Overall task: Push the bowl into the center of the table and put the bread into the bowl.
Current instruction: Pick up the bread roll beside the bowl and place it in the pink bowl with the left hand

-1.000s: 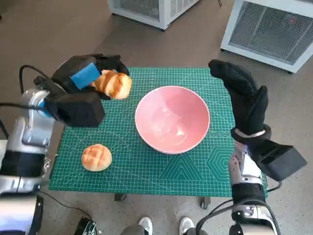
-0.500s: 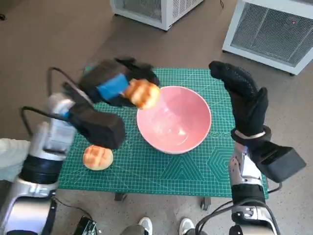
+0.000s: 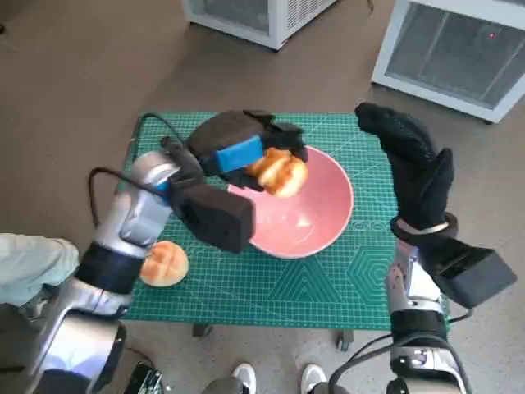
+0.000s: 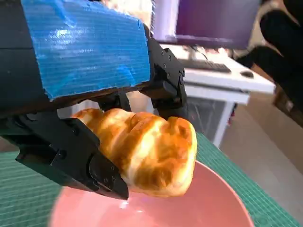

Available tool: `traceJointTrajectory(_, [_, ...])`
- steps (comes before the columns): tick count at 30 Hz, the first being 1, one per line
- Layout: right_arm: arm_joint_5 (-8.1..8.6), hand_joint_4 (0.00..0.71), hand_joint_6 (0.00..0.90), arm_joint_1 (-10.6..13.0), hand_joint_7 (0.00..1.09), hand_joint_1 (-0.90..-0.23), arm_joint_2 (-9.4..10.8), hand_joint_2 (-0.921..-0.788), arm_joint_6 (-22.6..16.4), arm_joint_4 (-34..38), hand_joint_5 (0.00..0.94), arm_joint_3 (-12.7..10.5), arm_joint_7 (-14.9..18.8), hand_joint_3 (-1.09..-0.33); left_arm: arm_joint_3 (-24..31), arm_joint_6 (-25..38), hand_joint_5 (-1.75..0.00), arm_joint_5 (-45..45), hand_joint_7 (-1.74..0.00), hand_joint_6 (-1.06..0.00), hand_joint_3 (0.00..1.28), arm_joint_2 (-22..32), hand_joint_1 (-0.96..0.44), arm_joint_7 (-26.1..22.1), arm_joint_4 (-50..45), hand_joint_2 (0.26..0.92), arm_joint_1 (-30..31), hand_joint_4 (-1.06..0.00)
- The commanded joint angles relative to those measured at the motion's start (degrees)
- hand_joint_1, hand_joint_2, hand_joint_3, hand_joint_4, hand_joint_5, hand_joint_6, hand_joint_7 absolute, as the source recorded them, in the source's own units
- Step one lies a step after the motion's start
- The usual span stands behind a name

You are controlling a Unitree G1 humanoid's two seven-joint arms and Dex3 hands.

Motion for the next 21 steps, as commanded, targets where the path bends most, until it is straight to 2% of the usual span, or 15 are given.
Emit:
traceJointTrajectory(1, [-0.57, 0.258, 0.132, 2.04, 0.51, -0.764, -0.26, -0.921, 0.08, -0.03, 0.004, -0.41, -0.7, -0.736, -1.47, -2.86, -1.15, 1.04, -1.18, -0.58, 0.07, -2.23, 0.0, 2.15, 6.34, 0.92, -2.17, -0.72])
traceJointTrajectory(2, [-0.59, 0.258, 0.132, 2.19, 0.51, -0.765, -0.3, -0.921, 0.0, -0.15, 0.004, -0.42, -0.78, -0.736, -1.67, -3.23, -1.16, 1.02, -1.19, -0.58, 0.08, -2.66, 0.0, 2.33, 7.6, 0.921, -2.33, -0.72])
traceJointTrajectory(4, [-0.61, 0.259, 0.134, 2.43, 0.51, -0.767, -0.37, -0.921, -0.13, -0.34, 0.004, -0.46, -0.89, -0.736, -2.03, -3.85, -1.23, 1.03, -1.28, -0.49, 0.14, -3.26, 0.0, 2.5, 9.68, 0.921, -2.47, -0.65])
traceJointTrajectory(5, [-0.61, 0.26, 0.134, 2.52, 0.51, -0.767, -0.41, -0.921, -0.17, -0.42, 0.004, -0.49, -0.93, -0.736, -2.21, -4.12, -1.1, 1.05, -1.16, -0.45, 0.15, -3.46, 0.0, 2.54, 10.52, 0.901, -2.5, -0.59])
traceJointTrajectory(7, [-0.64, 0.262, 0.135, 2.63, 0.51, -0.768, -0.5, -0.921, -0.29, -0.46, 0.005, -0.57, -1.03, -0.736, -2.64, -4.28, -0.54, 1.22, -0.64, -0.42, 0.1, -3.74, -0.01, 2.36, 11.85, 0.863, -2.44, -0.5])
traceJointTrajectory(8, [-0.71, 0.263, 0.135, 2.66, 0.51, -0.768, -0.55, -0.921, -0.36, -0.47, 0.006, -0.61, -1.14, -0.736, -2.91, -4.17, -0.35, 1.43, -0.45, -0.42, 0.07, -3.79, -0.02, 2.19, 12.29, 0.854, -2.37, -0.46])
traceJointTrajectory(9, [-0.78, 0.263, 0.133, 2.68, 0.51, -0.768, -0.58, -0.921, -0.41, -0.48, 0.006, -0.62, -1.23, -0.736, -3.1, -4.13, -0.23, 1.57, -0.32, -0.39, 0.05, -3.81, -0.04, 2.11, 12.65, 0.836, -2.35, -0.39])
traceJointTrajectory(11, [-0.81, 0.264, 0.132, 2.66, 0.51, -0.768, -0.62, -0.921, -0.4, -0.49, 0.006, -0.68, -1.41, -0.736, -3.69, -3.66, -0.12, 2.16, -0.19, -0.35, 0.03, -3.63, -0.1, 1.75, 12.81, 0.809, -2.23, -0.29])
traceJointTrajectory(14, [-1.05, 0.264, 0.131, 2.65, 0.51, -0.768, -0.59, -0.921, -0.44, -0.52, 0.006, -0.69, -1.78, -0.737, -4.28, -3.15, -0.04, 3.16, -0.09, -0.31, 0.01, -3.12, -0.19, 1.19, 12.38, 0.782, -2.22, -0.2])
traceJointTrajectory(21, [-1.93, 0.267, 0.13, 2.53, 0.51, -0.77, -0.32, -0.921, -0.66, -0.25, 0.006, -0.48, -2.78, -0.739, -3.49, 0.41, 0.0, 2.67, -0.02, -0.25, 0.0, -0.71, -0.3, -3.64, 7.42, 0.769, -1.13, -0.1])
